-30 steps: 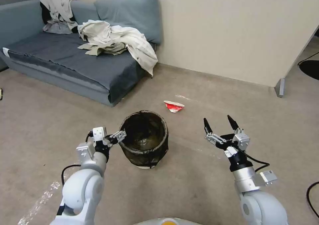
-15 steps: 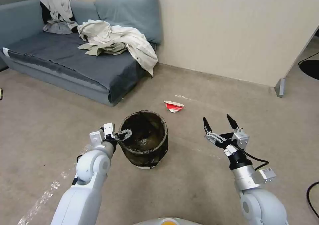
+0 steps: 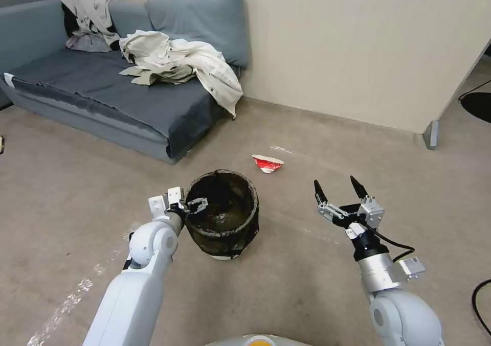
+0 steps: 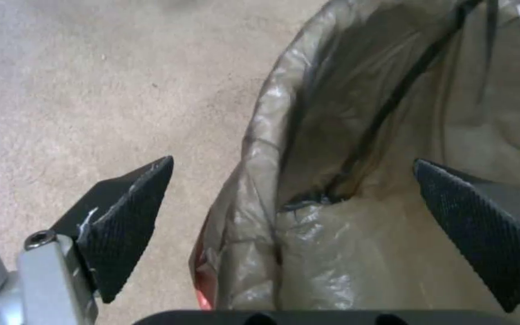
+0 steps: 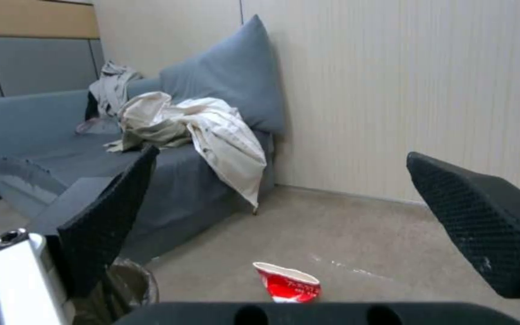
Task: Pick up the trash can from the floor.
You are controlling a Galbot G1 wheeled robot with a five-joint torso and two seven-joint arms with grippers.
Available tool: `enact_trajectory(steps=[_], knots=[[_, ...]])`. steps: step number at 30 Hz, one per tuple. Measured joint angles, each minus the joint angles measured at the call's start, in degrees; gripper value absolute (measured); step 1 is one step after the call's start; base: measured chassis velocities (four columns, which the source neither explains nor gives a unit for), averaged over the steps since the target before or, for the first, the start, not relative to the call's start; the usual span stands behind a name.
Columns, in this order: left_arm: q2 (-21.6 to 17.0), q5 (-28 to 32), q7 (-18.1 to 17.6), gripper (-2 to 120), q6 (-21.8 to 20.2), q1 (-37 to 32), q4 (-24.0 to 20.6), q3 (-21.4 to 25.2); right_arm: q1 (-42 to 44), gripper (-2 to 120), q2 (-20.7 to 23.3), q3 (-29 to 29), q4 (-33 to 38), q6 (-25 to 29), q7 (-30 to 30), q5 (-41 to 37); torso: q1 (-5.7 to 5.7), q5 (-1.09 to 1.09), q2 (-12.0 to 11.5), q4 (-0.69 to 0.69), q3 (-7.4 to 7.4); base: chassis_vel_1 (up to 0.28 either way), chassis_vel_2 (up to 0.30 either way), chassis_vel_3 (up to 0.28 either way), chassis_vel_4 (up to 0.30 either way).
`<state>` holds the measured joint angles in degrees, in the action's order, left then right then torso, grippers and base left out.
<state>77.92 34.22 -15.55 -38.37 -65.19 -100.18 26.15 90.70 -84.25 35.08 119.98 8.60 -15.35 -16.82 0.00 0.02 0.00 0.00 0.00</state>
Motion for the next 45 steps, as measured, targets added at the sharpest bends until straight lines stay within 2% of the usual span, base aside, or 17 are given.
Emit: enact_trajectory(steps=[14,16,18,20,21,23,25,27,29,32,34,36,38,39,45], knots=[[0.33,0.01,0.02,95,0.19,-0.34,0.90,0.25,-0.38,100,0.08,-0.14,-0.62,0.29,0.00,-0.02,-0.01,-0.01,0.00,0.00,-0.01,0.000,0.000,0.000,0.000],[0.47,0.11,0.11,87,0.19,-0.54,0.70,0.32,-0.32,100,0.15,-0.14,-0.62,0.38,0.00,-0.05,-0.01,-0.02,0.00,0.00,-0.01,0.000,0.000,0.000,0.000],[0.51,0.17,0.13,83,0.18,-0.58,0.64,0.34,-0.30,100,0.18,-0.14,-0.62,0.41,0.00,-0.06,-0.01,-0.02,0.00,0.00,-0.01,0.000,0.000,0.000,0.000],[0.59,0.35,0.17,74,0.13,-0.69,0.46,0.40,-0.22,100,0.25,-0.13,-0.63,0.50,0.01,-0.08,0.00,-0.03,0.00,0.00,-0.01,0.000,0.000,0.000,0.000],[0.59,0.35,0.17,74,0.13,-0.69,0.46,0.40,-0.22,100,0.25,-0.13,-0.63,0.50,0.01,-0.08,0.00,-0.03,0.00,0.00,-0.01,0.000,0.000,0.000,0.000],[0.64,0.64,0.17,62,0.04,-0.85,0.21,0.48,-0.17,100,0.27,-0.13,-0.61,0.56,0.00,-0.10,0.00,-0.03,0.00,0.00,0.00,0.000,0.000,0.000,0.000],[0.67,0.70,0.13,58,0.04,-0.89,0.15,0.52,-0.15,100,0.27,-0.13,-0.60,0.58,0.00,-0.10,0.00,-0.03,0.00,0.00,0.00,0.000,0.000,0.000,0.000],[0.73,1.01,-0.14,47,0.04,-0.91,0.02,0.57,-0.09,100,0.27,-0.14,-0.58,0.63,0.00,-0.10,0.00,-0.03,0.00,0.00,0.00,0.000,0.000,0.000,0.000],[0.76,1.26,-0.36,43,0.04,-0.92,-0.07,0.58,-0.07,100,0.27,-0.15,-0.58,0.67,0.00,-0.10,0.00,-0.03,0.00,0.00,0.00,0.000,0.000,0.000,0.000],[0.86,1.91,-1.03,29,0.04,-0.90,-0.23,0.65,-0.06,100,0.27,-0.15,-0.61,0.78,0.00,-0.10,-0.01,-0.04,0.00,0.00,0.00,0.000,0.000,0.000,0.000],[0.86,1.94,-1.06,29,0.04,-0.90,-0.23,0.66,-0.06,100,0.27,-0.15,-0.61,0.78,0.00,-0.09,0.00,-0.04,0.00,0.00,0.00,0.000,0.000,0.000,0.000],[0.88,2.30,-1.27,17,0.05,-0.81,-0.32,0.84,-0.06,100,0.27,-0.17,-0.62,0.79,0.00,-0.08,0.00,-0.04,0.00,0.00,0.01,0.000,0.000,0.000,0.000],[0.88,2.30,-1.27,17,0.05,-0.81,-0.32,0.84,-0.06,100,0.27,-0.17,-0.62,0.79,0.00,-0.08,0.00,-0.04,0.00,0.00,0.01,0.000,0.000,0.000,0.000],[0.81,2.71,-1.36,7,0.03,-0.76,-0.54,0.98,-0.10,100,0.26,-0.20,-0.62,0.79,0.00,-0.07,0.00,-0.05,0.00,0.00,0.01,0.000,0.000,0.000,0.000],[0.54,3.14,-1.41,5,-0.03,-0.76,-1.01,1.01,-0.15,100,0.10,-0.31,-0.67,0.76,-0.02,0.03,0.00,-0.04,0.00,-0.01,0.01,0.000,0.000,0.000,0.000]])
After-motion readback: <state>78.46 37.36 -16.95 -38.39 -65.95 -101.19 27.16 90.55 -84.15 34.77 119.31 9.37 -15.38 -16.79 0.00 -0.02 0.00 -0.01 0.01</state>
